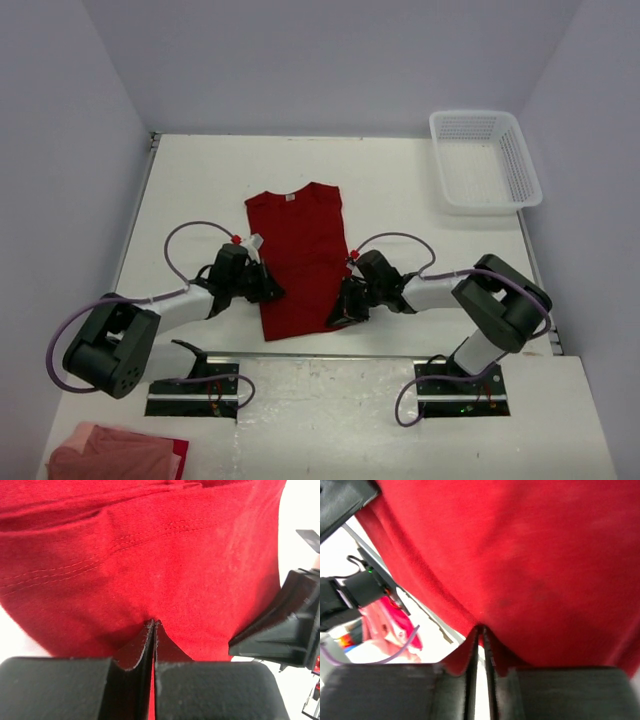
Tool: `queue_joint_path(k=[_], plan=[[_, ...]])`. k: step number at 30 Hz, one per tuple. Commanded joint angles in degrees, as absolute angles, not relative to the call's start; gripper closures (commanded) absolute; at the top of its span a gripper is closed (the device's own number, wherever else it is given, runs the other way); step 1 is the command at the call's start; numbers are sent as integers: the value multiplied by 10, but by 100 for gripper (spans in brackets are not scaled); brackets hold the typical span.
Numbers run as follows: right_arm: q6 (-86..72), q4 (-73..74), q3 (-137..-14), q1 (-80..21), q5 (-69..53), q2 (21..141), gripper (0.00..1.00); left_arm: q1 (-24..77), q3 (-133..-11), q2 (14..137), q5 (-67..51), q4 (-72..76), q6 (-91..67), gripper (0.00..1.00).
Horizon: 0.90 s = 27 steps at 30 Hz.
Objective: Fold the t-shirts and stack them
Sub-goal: Fold the folded rectangular tshirt in 1/3 of the way, then grab one side of the 2/3 rectangular tshirt with both arms
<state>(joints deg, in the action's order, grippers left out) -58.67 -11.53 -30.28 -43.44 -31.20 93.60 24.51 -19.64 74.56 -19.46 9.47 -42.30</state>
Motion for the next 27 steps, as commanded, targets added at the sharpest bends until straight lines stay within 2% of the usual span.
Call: queue_joint_path(k=[1,2,4,5,7,11,15,16,21,27], plan=[[-527,-31,-287,-473,-212,917,87,247,-204,729,-162,48,-396,100],[-520,-9,-295,-493,-197,908,78,247,-209,722,-163,46,-391,100],[-502,29,-325,-518,-172,872,71,247,-227,714,-167,35,-382,96],[-498,75,-338,-548,-152,857,67,247,-236,702,-170,31,-376,91],[-491,127,-383,-577,-89,806,64,248,-262,689,-170,14,-366,86],[-487,263,-453,-613,-24,721,57,250,-319,643,-178,-30,-356,64],[-483,351,-479,-613,43,649,39,250,-362,607,-162,-104,-352,53],[-486,359,-471,-612,60,635,30,250,-369,600,-150,-144,-359,52],[-517,349,-377,-588,52,571,26,250,-391,572,-108,-282,-388,50],[-519,226,-270,-534,4,544,26,250,-396,534,-104,-360,-398,49]])
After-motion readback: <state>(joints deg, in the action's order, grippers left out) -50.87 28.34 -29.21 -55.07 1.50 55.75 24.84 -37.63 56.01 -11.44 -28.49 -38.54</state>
